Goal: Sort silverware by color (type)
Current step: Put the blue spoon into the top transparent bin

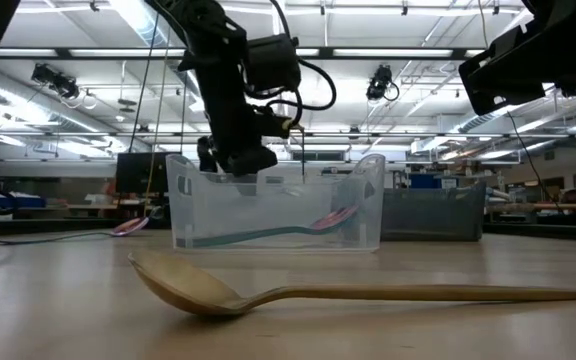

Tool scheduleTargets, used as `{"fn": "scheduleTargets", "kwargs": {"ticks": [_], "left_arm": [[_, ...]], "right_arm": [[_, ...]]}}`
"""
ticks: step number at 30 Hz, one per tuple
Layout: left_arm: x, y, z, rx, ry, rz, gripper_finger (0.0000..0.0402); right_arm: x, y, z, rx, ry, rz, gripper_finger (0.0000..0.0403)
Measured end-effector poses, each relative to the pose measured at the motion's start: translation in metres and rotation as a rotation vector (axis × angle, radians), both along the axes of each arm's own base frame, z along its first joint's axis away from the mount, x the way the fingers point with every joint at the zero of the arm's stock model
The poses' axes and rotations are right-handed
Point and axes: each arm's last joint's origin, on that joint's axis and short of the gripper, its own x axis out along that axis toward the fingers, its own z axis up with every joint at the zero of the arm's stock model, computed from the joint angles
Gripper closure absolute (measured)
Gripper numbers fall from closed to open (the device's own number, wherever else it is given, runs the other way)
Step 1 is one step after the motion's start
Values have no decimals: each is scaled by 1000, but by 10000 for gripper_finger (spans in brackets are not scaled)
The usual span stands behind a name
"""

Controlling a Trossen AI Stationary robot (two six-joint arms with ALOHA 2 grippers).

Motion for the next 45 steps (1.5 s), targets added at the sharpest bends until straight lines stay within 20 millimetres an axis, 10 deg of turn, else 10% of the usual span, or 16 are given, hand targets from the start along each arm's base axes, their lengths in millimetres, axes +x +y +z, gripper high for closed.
{"fn": "scheduleTargets", "kwargs": {"ticks": [37, 45], "left_arm": [[6, 18, -29, -136, 5, 19, 339], [6, 12, -30, -143, 7, 14, 278]], "right_arm": [[0, 1, 0, 10, -1, 17, 316], [0, 1, 1, 10, -1, 17, 316]]}}
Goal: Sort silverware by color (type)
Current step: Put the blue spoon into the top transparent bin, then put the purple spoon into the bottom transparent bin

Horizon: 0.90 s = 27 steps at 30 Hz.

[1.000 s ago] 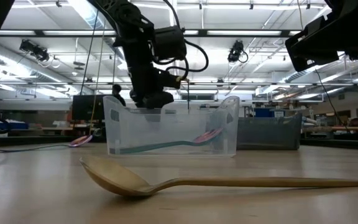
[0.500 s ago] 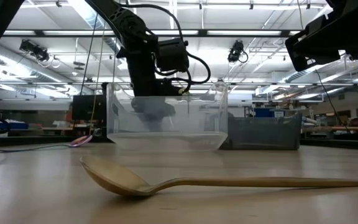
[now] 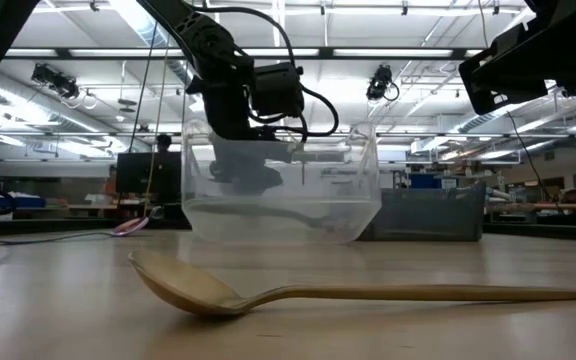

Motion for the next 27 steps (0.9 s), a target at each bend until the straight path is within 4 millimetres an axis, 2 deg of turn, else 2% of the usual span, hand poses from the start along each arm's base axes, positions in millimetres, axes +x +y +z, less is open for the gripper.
{"fn": "scheduleTargets", "kwargs": {"ticks": [4, 7, 20, 27], "left_arm": [[0, -1, 0, -1, 4, -1, 245], [0, -2, 0, -1, 11, -7, 235], [14, -6, 23, 18, -25, -25, 232], [13, -8, 48, 0, 89, -35, 232]], "right_arm": [[0, 0, 0, 0, 0, 0, 316], [0, 0, 0, 0, 0, 0, 316], [0, 0, 0, 7, 2, -3, 316], [0, 0, 0, 7, 2, -3, 316]]}}
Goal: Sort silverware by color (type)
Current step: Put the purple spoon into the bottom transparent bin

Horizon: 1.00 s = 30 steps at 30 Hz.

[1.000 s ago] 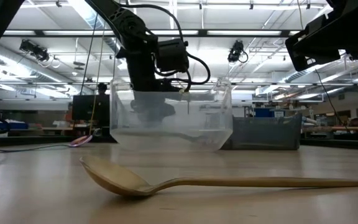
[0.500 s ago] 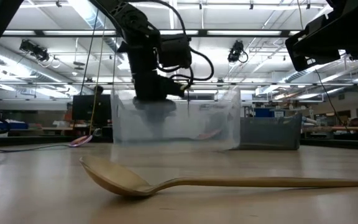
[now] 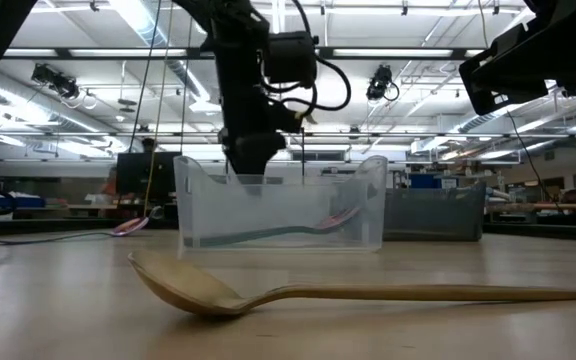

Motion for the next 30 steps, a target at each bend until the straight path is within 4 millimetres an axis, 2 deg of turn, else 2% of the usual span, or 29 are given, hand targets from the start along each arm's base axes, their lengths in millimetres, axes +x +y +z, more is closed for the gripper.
{"fn": "scheduleTargets", "kwargs": {"ticks": [8, 15, 18, 21, 26, 30], "left_arm": [[-4, -22, 24, 22, 39, -62, 232], [-29, -46, 66, 73, -14, -25, 233], [-39, -60, 74, 65, -62, -16, 233], [-51, -71, 65, 75, -64, 9, 233], [-78, -82, 36, 75, -18, 72, 233], [-100, -88, 20, 77, -63, 134, 233]], "right_arm": [[-1, 0, -2, 8, 20, 3, 316], [-3, 3, -3, 1, 34, 15, 316], [-3, 3, -2, 16, 33, 10, 316], [-3, 3, -3, 34, 40, 2, 316], [-4, 4, -3, 38, 44, 3, 316], [-4, 4, -2, 39, 37, 1, 316]]}}
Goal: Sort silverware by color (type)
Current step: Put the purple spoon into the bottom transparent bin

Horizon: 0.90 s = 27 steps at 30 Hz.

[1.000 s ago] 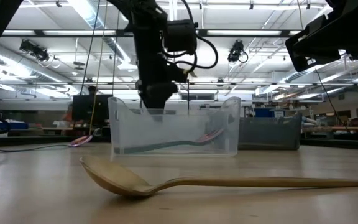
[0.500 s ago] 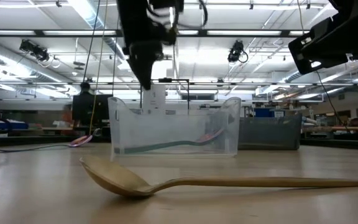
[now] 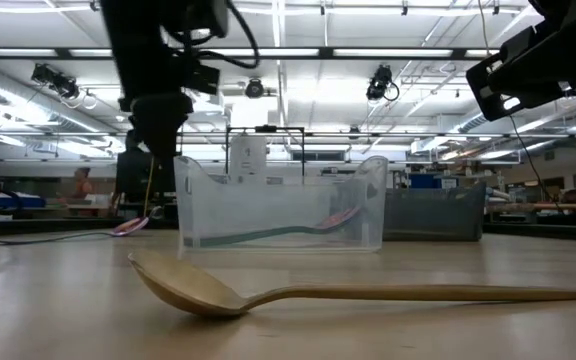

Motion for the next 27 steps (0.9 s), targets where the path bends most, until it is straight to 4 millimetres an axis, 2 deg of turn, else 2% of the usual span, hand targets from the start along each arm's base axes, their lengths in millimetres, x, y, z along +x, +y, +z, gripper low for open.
{"fn": "scheduleTargets", "kwargs": {"ticks": [4, 11, 20, 27], "left_arm": [[-21, -3, -8, 0, -131, 40, 233], [-58, 7, -37, -23, -183, 197, 233], [-82, 19, -67, -28, -180, 364, 253], [-92, 28, -83, -36, -224, 481, 258]], "right_arm": [[0, 0, 0, -7, -4, 1, 316], [1, -1, 1, -25, -16, 6, 316], [2, -2, 1, -39, -24, 5, 316], [2, -2, 1, -40, -25, 8, 316]]}}
